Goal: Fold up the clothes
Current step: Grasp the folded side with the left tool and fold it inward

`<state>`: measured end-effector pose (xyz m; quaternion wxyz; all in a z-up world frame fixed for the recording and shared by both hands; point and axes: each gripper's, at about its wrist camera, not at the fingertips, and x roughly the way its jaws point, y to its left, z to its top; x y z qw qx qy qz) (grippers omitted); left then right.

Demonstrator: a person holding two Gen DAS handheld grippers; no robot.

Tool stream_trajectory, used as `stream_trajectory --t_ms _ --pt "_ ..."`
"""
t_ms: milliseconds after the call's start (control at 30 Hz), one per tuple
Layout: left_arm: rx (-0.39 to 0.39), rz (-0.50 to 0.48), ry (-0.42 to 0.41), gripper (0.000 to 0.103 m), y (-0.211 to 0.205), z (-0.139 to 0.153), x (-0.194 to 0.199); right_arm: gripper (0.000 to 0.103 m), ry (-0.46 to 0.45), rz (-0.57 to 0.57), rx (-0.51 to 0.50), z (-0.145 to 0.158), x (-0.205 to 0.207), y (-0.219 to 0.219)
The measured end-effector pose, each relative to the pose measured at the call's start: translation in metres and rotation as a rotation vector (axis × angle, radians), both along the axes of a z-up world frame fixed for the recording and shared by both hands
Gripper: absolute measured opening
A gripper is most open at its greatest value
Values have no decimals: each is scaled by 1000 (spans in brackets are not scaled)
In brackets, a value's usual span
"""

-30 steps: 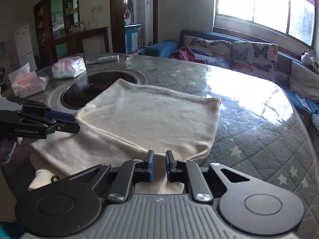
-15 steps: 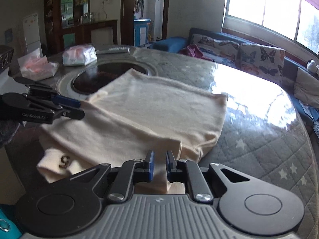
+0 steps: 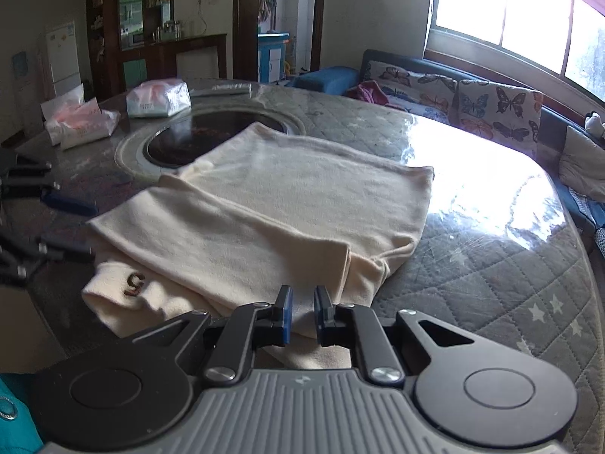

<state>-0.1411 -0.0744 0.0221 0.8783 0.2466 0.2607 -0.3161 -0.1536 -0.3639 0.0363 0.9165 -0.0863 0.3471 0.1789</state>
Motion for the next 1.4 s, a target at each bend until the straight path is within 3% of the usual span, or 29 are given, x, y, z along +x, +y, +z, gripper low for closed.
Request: stream_trajectory --t_ms 433,467,533,667,900,1000,1300,1333,1400 --pt "59 -154 -144 45 -29 -19 -19 11 4 -23 -20 6 -10 -11" --pt "53 -156 -144 44 -30 -20 -18 11 4 -20 -27 7 -11 -11" --pt "39 -160 -143 29 -31 -20 -16 11 9 -9 -39 7 -14 -11" --pt "-46 -138 -117 12 -27 -9 -8 11 13 40 -79 8 -24 -8" --pt "-221 -12 18 9 -19 15 38 24 3 174 -145 11 -42 4" --pt "-252 10 58 9 -19 18 55 31 -14 228 -170 10 -46 12" --pt "-265 14 115 10 -14 14 64 31 -48 266 -180 -4 -19 39" --pt "-265 10 116 10 -13 14 62 30 -43 268 -180 -4 -17 40" --pt "-264 4 119 14 -10 13 58 16 -31 273 -181 -6 -11 42"
